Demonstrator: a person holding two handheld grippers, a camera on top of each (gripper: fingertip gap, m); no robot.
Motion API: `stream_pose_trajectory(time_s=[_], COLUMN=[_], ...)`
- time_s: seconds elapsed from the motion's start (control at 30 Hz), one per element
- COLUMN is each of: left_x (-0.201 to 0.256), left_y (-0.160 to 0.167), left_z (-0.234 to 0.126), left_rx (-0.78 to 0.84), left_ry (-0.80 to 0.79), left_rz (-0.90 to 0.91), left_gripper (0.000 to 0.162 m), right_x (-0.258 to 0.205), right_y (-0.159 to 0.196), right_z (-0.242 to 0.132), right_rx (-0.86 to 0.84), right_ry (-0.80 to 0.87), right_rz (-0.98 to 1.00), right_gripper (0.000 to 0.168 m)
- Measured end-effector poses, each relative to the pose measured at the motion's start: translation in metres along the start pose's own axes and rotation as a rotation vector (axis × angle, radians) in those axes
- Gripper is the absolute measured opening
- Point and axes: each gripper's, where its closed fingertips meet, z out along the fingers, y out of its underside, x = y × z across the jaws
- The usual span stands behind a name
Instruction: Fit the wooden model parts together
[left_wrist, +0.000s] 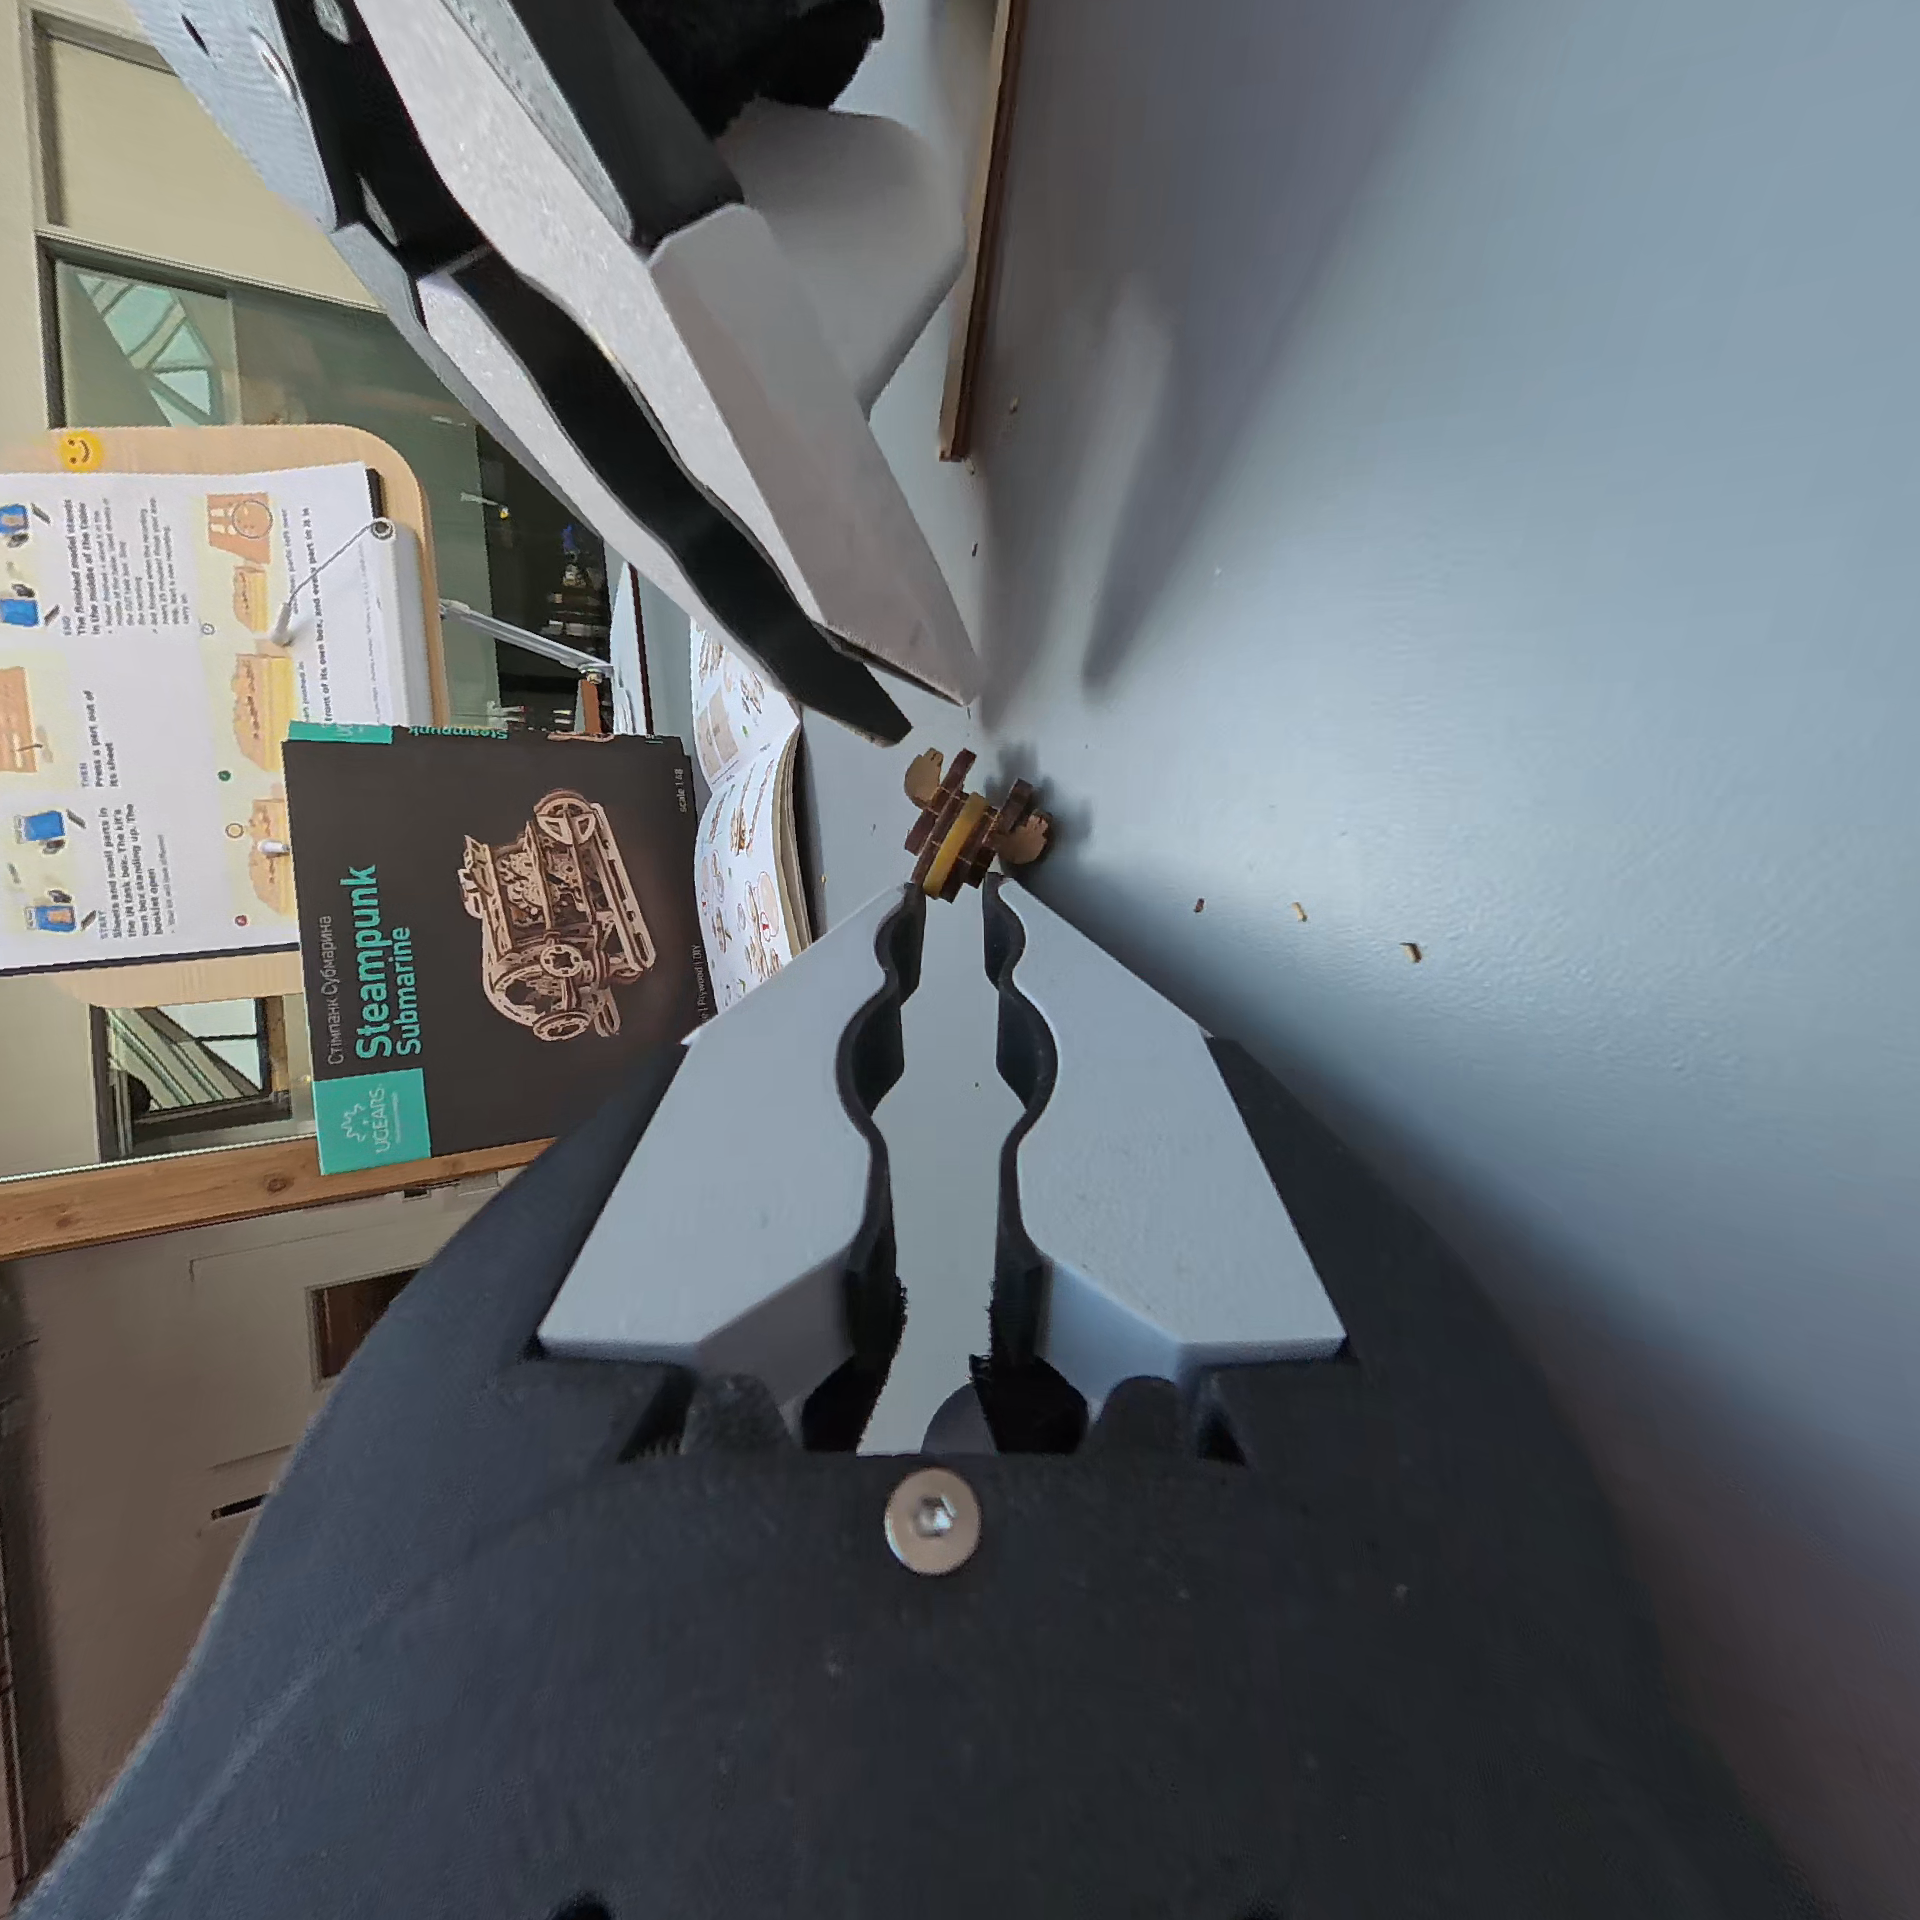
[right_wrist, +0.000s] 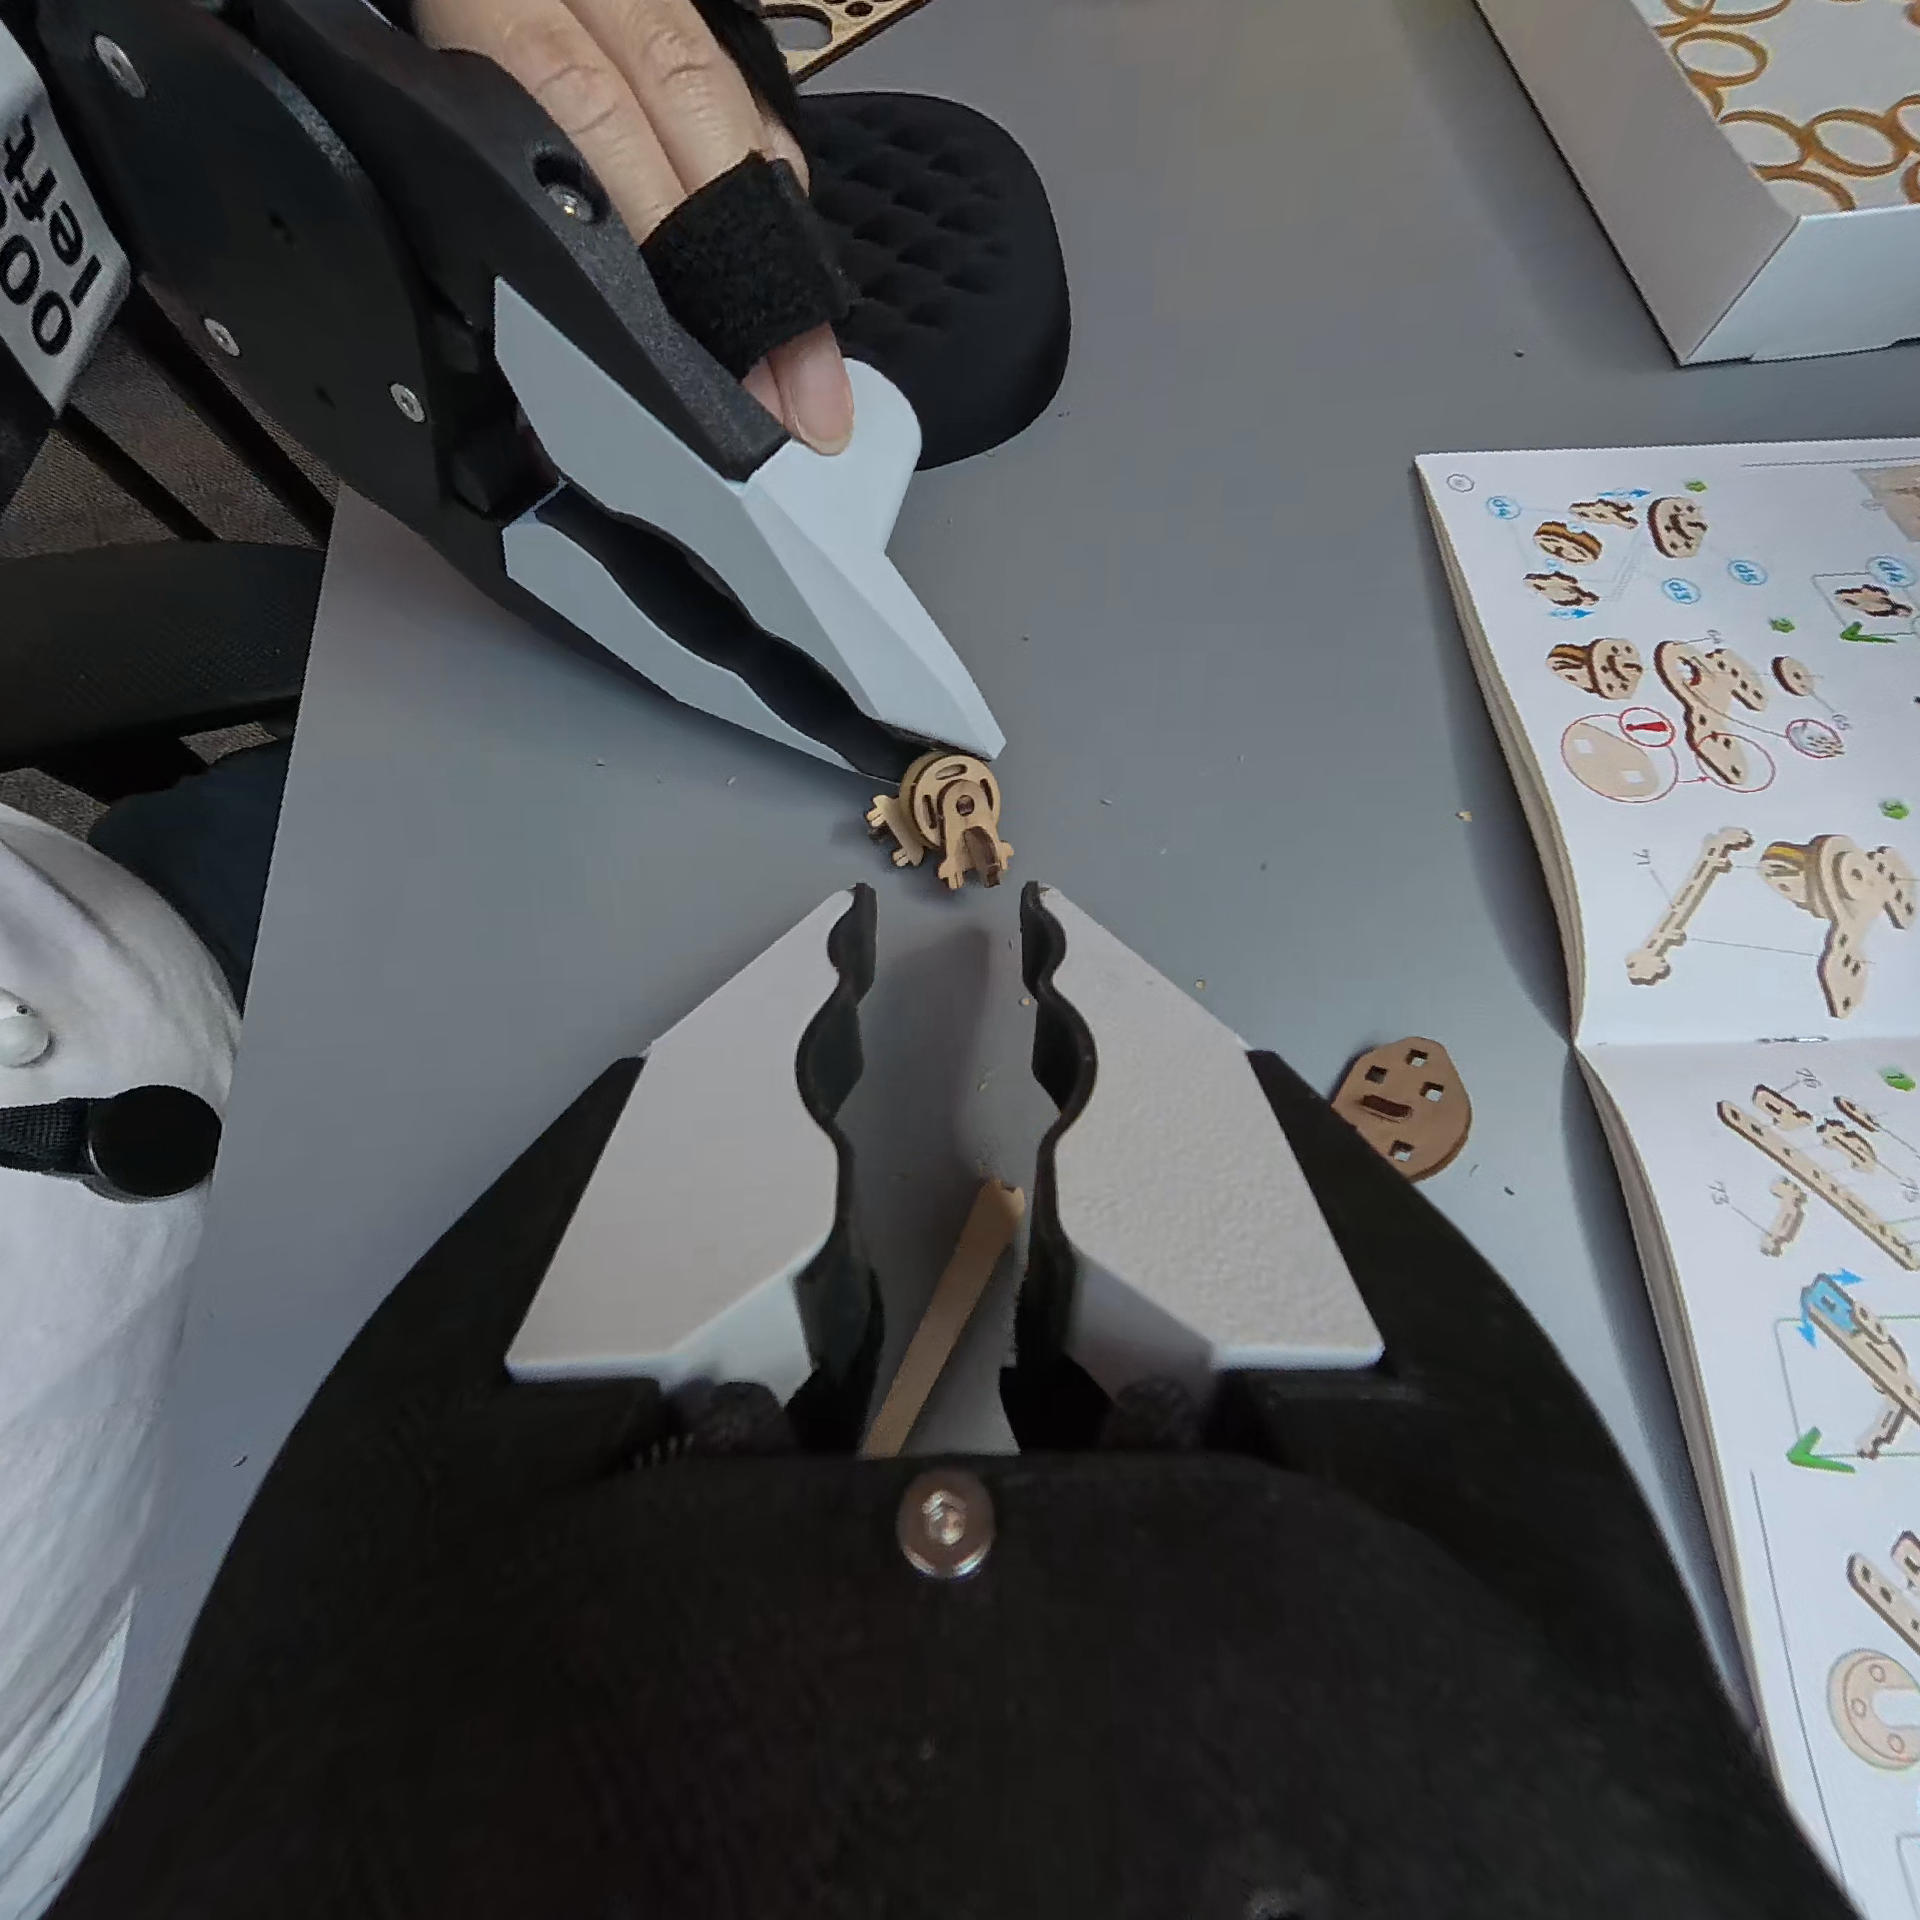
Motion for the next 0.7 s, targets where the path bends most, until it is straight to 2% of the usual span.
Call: stream_pose_trajectory(time_s=[0.27, 0.47, 0.7], left_x=[-0.001, -0.001, -0.001], left_y=[0.005, 0.007, 0.008], left_z=[-0.003, -0.004, -0.004], left_rx=[-0.089, -0.101, -0.120], left_ry=[-0.077, -0.080, -0.094], left_rz=[0.017, -0.010, 0.002], left_gripper=[0.009, 0.009, 0.009], right_x=[0.005, 0.003, -0.004], right_y=[-0.005, -0.004, -0.009], right_z=[0.009, 0.015, 0.010], right_rx=[-0.004, -0.042, -0.003], right_ry=[-0.040, -0.061, -0.079], right_rz=[-0.027, -0.049, -0.030], right_gripper=[0.029, 0.026, 0.020])
